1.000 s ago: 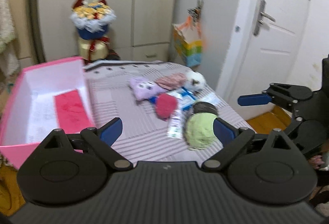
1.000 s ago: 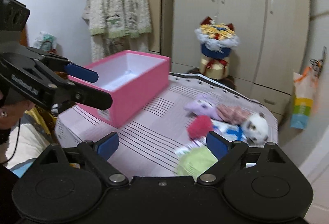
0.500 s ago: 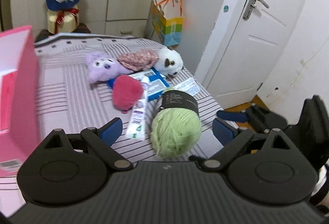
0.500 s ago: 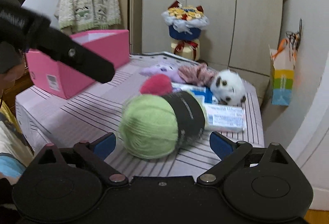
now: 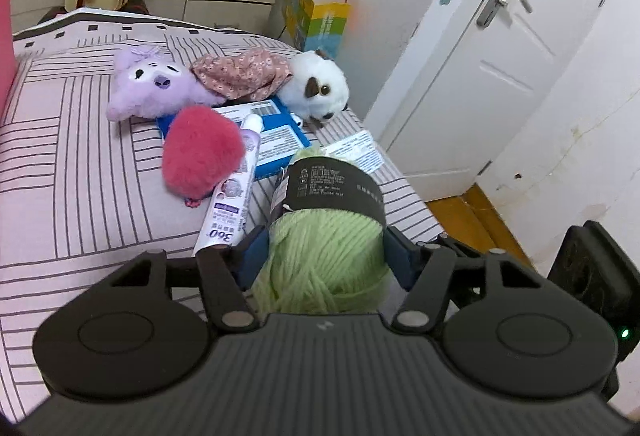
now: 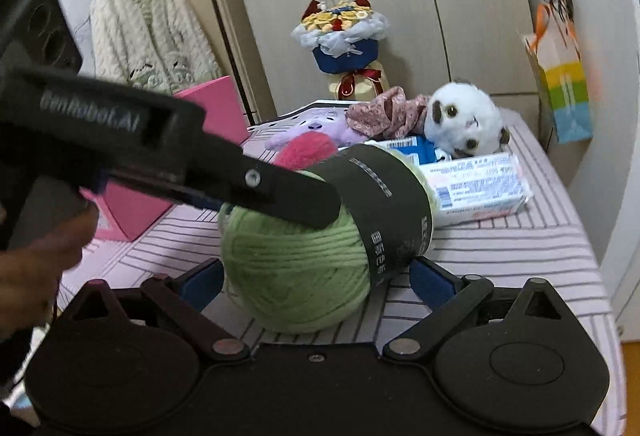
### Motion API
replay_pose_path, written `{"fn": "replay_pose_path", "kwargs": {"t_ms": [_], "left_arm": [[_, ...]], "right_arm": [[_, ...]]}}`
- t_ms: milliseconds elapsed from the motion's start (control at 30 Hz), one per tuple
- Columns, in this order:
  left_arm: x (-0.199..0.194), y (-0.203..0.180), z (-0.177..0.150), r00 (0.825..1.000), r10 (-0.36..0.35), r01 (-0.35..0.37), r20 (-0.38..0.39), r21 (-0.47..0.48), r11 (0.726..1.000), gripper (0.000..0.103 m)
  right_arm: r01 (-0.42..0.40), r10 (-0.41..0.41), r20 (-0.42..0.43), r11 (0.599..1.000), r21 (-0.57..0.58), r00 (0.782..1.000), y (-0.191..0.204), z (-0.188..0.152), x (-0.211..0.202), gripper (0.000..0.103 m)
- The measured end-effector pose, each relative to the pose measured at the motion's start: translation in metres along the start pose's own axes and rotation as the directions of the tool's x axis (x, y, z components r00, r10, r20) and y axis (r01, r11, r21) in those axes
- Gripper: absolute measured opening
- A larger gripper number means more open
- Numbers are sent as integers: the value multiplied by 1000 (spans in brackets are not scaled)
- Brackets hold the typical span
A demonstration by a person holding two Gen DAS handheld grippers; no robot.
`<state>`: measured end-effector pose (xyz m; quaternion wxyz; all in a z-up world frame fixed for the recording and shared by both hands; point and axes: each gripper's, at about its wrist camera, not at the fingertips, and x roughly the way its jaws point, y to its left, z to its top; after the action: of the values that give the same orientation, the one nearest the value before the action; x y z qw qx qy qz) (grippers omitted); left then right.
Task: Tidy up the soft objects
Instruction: 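Carry the green yarn ball with the left tool into the pink box and release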
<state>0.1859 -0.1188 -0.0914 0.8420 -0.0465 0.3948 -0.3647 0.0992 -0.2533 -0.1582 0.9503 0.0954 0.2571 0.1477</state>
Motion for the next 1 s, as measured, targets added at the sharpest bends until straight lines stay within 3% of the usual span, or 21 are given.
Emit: {"fn": "replay_pose_path", "kwargs": {"t_ms": [133,200,400,533,1000], "left_arm": [[-3,-2,-2,1000,2,-2,-3,-3,1000,57],[-4,-4,-4,1000,5,-6,-8,-10,1000,56],[-8,-15,-11,999,2,-4,-46,-42,999,56],[-22,-26,-16,998,25,-27,-58,-33,999,56],[-92,-24,-14,997,17,-22,-76,-72,997,56]], "right_arm": [[-6,4,29,998,66,1000,-3,-2,1,96],[5,-8,40,997,74,999,-2,-3,1,88],[83,-84,49,996,12,995,23,-5,-4,78],[92,-91,19,996,-19,996,35,1,-10,75],[-33,18,-120,992,-124,993,78,39,-38,75]]}}
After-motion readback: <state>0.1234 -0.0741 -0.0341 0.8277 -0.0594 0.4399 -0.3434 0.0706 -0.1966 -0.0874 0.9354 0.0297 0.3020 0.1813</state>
